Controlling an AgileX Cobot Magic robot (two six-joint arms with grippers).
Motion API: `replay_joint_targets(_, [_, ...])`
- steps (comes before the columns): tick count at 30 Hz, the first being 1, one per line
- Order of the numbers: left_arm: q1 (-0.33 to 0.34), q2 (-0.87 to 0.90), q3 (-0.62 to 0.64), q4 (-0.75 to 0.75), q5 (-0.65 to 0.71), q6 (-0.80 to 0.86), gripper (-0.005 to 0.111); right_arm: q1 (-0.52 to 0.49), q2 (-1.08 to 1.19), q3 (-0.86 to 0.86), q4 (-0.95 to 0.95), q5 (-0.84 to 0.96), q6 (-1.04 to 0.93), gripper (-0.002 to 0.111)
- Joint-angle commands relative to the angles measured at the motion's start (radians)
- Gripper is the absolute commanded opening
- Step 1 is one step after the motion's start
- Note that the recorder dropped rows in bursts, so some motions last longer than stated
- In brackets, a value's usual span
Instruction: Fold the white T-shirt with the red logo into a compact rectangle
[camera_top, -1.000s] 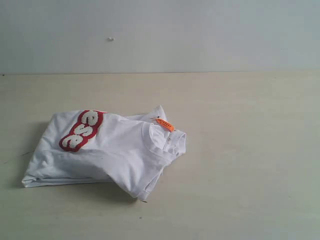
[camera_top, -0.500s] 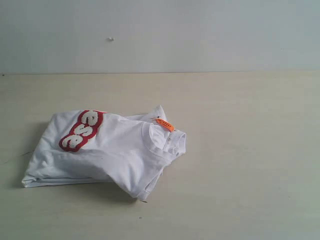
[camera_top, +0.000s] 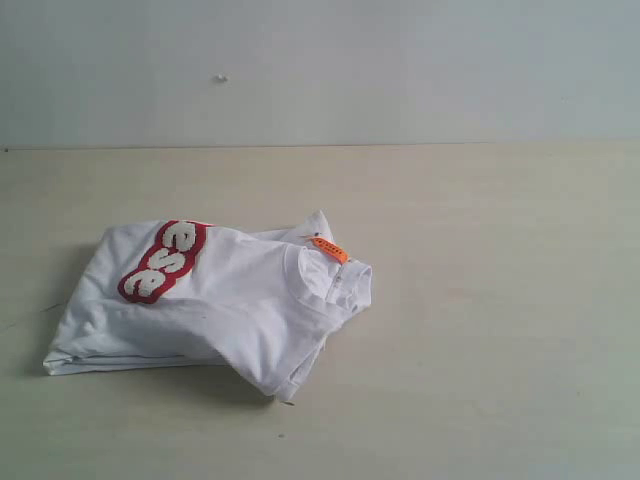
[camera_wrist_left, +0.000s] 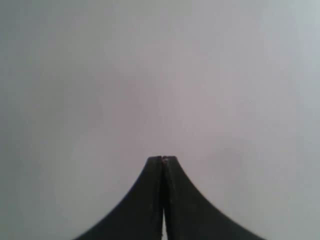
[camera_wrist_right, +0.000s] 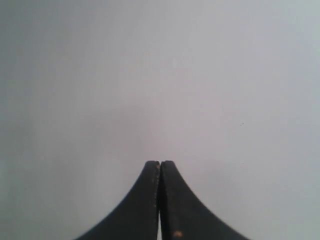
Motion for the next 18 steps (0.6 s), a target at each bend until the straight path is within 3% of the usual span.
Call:
replay_joint_targets(1, [0.032, -0.034, 0.014, 0.153, 0.012, -0.141, 0.000, 0.001, -0.005, 0.007, -0.004, 0.000, 0.000, 0.000])
replay_joint_targets(5, [0.055, -0.079, 0.074, 0.543, -0.042, -0.610, 0.000, 0.001, -0.005, 0.007, -0.004, 0.000, 0.000, 0.000])
replay_joint_targets(7, [0.056, -0.100, 0.120, 0.652, -0.116, -0.774, 0.000, 0.001, -0.005, 0.007, -0.004, 0.000, 0.002, 0.000])
replay_joint_targets(9, [0.056, -0.125, 0.164, 0.666, -0.166, -0.790, 0.000, 0.001, -0.005, 0.007, -0.004, 0.000, 0.002, 0.000])
replay_joint_targets(18, [0.103, -0.138, 0.297, 0.666, -0.158, -0.780, 0.000, 0.001, -0.005, 0.007, -0.004, -0.003, 0.002, 0.000])
